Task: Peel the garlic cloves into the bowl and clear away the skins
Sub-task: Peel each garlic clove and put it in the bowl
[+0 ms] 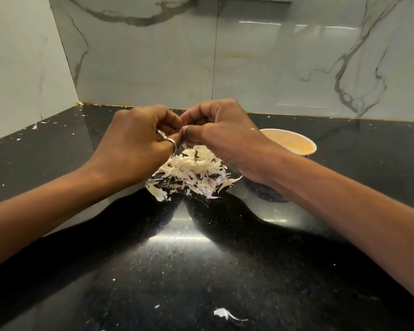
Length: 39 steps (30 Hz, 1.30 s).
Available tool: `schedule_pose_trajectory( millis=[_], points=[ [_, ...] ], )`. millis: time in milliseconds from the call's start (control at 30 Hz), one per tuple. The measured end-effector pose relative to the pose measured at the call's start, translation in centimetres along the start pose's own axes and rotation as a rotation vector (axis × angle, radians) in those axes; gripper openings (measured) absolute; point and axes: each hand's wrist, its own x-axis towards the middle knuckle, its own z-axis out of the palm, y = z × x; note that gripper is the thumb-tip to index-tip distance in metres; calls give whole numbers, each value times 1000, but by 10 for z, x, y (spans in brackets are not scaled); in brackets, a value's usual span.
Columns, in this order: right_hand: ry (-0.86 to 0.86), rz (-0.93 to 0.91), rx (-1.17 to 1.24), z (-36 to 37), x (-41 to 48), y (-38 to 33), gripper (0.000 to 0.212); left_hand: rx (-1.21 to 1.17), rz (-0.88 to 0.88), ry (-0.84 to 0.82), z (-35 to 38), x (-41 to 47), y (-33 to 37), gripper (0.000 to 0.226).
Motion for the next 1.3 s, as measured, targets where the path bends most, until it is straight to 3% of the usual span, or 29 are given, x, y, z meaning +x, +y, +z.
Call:
schedule_pose_trajectory(
  millis=[533, 667, 1300],
  points=[
    [43, -51, 66, 0, -3, 4, 9, -379, -266, -86, -4, -1, 6, 16],
    [46, -89, -14, 0, -1, 7, 3, -376, -283, -99, -4, -1, 5, 18],
    [92, -157, -231, 2, -9, 3, 12, -412, -317, -122, 5, -5, 4, 20]
  ],
)
